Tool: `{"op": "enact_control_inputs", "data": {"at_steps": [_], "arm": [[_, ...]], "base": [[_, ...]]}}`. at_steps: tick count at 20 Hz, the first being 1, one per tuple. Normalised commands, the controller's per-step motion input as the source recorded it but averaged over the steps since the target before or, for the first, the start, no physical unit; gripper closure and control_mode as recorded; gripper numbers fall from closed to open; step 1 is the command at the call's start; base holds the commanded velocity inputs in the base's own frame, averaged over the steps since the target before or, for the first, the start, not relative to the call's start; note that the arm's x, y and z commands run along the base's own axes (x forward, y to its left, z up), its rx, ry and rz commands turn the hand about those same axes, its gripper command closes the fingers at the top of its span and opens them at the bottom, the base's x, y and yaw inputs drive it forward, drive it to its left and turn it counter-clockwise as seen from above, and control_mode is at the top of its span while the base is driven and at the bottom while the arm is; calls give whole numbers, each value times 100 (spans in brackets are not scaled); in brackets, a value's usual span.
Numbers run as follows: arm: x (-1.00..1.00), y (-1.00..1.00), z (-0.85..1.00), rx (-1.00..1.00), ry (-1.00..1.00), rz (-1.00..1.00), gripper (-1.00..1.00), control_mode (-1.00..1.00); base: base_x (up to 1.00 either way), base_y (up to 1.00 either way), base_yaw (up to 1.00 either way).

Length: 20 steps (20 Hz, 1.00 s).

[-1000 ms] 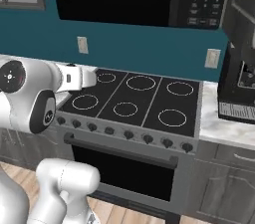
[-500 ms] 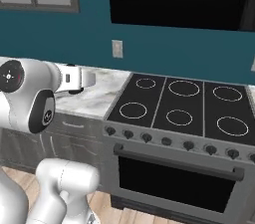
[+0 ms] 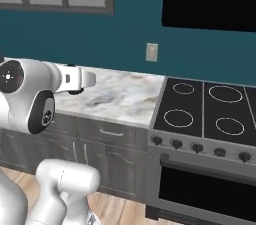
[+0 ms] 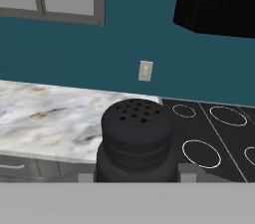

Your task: Take 2 condiments from the cabinet and move them on the counter near the stove.Make sure the condiments are lined up with each other, next to each other.

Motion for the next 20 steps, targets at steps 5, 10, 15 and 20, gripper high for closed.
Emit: {"op": "enact_control_inputs", "data": {"at_steps": [5, 10, 15, 20], "arm": [[0, 0, 0, 0, 0, 0, 100, 100], [0, 0, 0, 0, 0, 0, 100, 100], [0, 0, 0, 0, 0, 0, 100, 100], [0, 0, 0, 0, 0, 0, 100, 100]], "base": [[26, 80, 0], [69, 51, 0], [94, -9, -5], [76, -6, -7]]}}
